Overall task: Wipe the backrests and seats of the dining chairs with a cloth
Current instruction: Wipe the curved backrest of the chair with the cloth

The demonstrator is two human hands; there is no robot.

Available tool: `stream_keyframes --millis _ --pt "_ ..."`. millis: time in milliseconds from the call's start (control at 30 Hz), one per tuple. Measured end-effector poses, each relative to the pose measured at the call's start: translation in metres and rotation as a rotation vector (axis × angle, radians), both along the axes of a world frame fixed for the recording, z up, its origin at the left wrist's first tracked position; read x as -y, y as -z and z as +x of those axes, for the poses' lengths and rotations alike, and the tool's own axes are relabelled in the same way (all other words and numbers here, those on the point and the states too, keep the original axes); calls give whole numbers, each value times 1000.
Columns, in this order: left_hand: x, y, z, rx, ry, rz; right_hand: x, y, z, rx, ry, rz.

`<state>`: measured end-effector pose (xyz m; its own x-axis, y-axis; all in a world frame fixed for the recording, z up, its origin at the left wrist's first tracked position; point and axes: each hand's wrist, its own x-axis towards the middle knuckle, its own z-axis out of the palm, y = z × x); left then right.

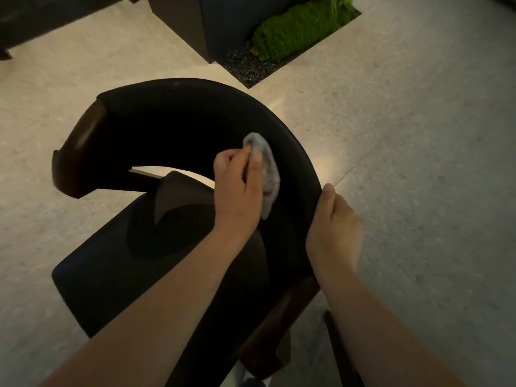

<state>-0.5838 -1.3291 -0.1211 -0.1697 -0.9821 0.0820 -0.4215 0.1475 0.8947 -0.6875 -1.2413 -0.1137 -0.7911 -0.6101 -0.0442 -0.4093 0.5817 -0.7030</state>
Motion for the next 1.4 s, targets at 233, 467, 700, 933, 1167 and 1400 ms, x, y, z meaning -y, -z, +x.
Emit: stream_keyframes --millis 233,467,700,933,1167,1400 --pt "7 -19 -24 4 22 -149 -1 1 1 -14 1 -17" --pt "13 -19 -46 155 26 -274 -1 0 1 -57 -19 -1" --pt "12 -9 -48 -13 -207 -168 0 1 1 -76 -3 19" --pt "2 11 -12 47 -298 -51 -2 0 2 -93 -20 24" --pt "11 -13 -43 13 -160 -184 -2 0 3 -76 -7 4" --pt "14 -14 -43 122 -106 -227 -1 -1 3 -98 -7 25"
